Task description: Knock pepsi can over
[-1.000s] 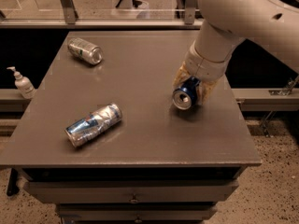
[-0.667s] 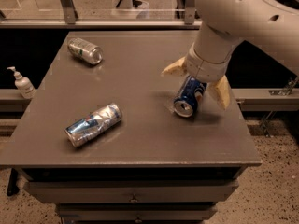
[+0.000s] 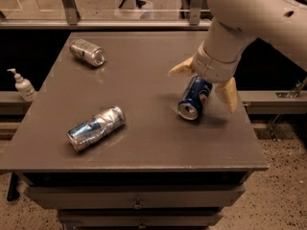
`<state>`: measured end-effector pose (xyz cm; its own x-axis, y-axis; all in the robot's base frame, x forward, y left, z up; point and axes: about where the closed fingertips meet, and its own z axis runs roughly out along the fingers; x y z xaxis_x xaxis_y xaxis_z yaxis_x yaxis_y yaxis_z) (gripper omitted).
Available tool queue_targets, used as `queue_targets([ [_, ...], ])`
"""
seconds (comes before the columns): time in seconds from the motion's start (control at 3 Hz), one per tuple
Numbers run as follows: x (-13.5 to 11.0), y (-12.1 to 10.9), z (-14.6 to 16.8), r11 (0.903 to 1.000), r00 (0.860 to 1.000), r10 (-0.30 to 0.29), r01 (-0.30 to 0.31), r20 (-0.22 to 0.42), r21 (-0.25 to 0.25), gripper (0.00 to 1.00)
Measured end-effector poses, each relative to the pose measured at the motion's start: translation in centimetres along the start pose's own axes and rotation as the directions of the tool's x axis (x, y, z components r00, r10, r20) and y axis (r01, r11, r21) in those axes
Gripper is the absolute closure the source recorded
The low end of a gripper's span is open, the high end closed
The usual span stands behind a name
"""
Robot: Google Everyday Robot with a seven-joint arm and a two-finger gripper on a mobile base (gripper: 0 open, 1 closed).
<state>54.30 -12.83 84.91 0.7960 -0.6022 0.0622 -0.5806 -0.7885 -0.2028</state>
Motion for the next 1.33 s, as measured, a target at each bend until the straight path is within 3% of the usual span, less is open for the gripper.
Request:
queue_targets([
  [0.33, 2.0, 1.4, -0.4, 0.9847, 0.982, 0.167, -0.170, 0.085, 0.035, 0.00],
  [0.67, 5.1, 3.1, -2.0, 0.8970, 0.889, 0.400, -0.430, 0.223, 0.104, 0.00],
  [1.0, 7.6, 5.0, -3.9, 0.7432, 0.735, 0.561, -0.650, 0.381, 0.158, 0.00],
  [1.33, 6.8, 4.3, -5.2, 0.7090, 0.690, 0.556, -0.685, 0.463, 0.169, 0.00],
])
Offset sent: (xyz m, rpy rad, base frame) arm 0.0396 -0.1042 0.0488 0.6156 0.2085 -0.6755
